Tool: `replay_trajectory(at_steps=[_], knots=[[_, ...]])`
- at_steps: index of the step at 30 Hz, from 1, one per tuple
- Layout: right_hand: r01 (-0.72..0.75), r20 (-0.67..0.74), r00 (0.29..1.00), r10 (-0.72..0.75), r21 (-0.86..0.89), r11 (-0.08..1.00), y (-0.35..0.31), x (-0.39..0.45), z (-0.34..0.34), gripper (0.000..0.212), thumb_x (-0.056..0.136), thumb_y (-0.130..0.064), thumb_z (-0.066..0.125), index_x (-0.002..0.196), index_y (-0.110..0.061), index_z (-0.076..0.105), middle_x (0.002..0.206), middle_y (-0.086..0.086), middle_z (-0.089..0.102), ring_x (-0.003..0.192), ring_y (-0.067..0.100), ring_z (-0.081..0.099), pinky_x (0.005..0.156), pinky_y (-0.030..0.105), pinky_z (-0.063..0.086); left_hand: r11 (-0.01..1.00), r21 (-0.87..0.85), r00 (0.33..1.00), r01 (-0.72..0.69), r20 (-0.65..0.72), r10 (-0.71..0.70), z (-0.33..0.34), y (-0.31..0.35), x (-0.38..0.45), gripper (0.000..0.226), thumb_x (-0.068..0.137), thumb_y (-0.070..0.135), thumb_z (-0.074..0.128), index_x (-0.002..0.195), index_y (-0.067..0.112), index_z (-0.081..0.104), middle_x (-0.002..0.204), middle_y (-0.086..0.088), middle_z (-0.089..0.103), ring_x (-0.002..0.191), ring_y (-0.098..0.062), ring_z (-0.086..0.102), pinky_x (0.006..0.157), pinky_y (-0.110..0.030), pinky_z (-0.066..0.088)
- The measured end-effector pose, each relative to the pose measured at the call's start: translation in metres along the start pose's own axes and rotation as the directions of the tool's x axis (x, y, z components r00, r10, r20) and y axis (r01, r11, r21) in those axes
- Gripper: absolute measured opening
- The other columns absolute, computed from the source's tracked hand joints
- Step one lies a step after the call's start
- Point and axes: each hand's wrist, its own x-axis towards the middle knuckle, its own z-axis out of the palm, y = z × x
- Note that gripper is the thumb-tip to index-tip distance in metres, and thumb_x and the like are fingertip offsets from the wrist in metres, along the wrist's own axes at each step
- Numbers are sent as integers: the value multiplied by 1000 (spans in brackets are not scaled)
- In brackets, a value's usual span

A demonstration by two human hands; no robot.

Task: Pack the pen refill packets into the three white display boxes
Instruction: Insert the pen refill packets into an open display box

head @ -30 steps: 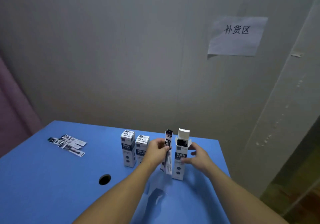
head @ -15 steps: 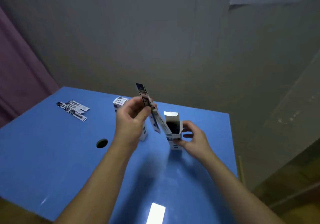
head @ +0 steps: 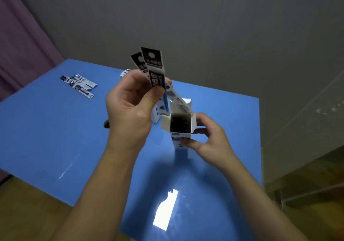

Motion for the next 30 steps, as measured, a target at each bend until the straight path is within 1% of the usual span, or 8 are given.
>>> replay_trajectory(at_steps=[4,6,9,12,16,20,24,30], knots=[[5,18,1000,-5,-4,1000,-2,0,0,47,74,-2,82,111,-24,65,104,-11,68,98,16,64,88,29,54,999,-33,999,-36,-32,35,3,4,-2,20,88,-11,61,93,7,64,90,-2,73,88,-32,67,86,-47,54],[4,19,1000,-4,5,1000,-3,1,2,48,74,0,82,112,-24,64,104,-11,68,99,15,64,88,27,54,996,-74,998,-55,-37,52,7,7,0,18,88,-10,62,93,7,64,90,-5,72,87,-33,66,88,-51,53],[1,21,1000,-2,40,999,-6,3,4,50,75,-1,81,116,-26,64,107,-11,68,102,16,64,90,30,54,990,-130,998,-55,-23,53,11,8,1,21,89,-7,62,92,13,67,91,-5,71,88,-32,64,89,-51,51],[5,15,1000,-7,70,998,-9,5,6,54,76,-2,81,120,-28,63,112,-10,69,105,17,65,92,34,54,994,-109,1000,-23,-14,22,13,5,-2,26,92,-8,60,92,16,69,91,-2,71,88,-31,65,89,-52,52],[12,25,1000,-14,76,997,-12,10,5,53,76,-1,80,120,-25,62,114,-10,67,103,18,64,91,37,55,1000,-1,999,-24,-27,24,9,4,-4,21,93,-13,57,94,7,62,90,2,71,89,-25,67,88,-46,54],[17,35,999,-19,59,998,-12,13,2,50,77,-1,79,118,-23,62,112,-9,67,99,18,64,88,32,54,991,124,998,-57,-24,60,3,12,1,31,91,-19,55,95,11,60,89,10,71,89,-12,68,84,-25,51],[29,33,999,-31,51,998,-12,16,5,49,77,-1,79,117,-22,62,111,-8,68,99,16,65,88,26,53,976,200,996,-89,9,89,-4,16,5,30,92,-16,56,95,13,60,90,11,70,91,-12,68,86,-23,51],[36,39,999,-37,42,998,-13,17,8,48,77,-2,80,117,-24,63,109,-9,69,101,16,65,88,28,54,957,258,991,-133,24,131,-12,19,9,32,92,-14,59,96,17,62,90,18,71,89,-7,68,84,-21,50]])
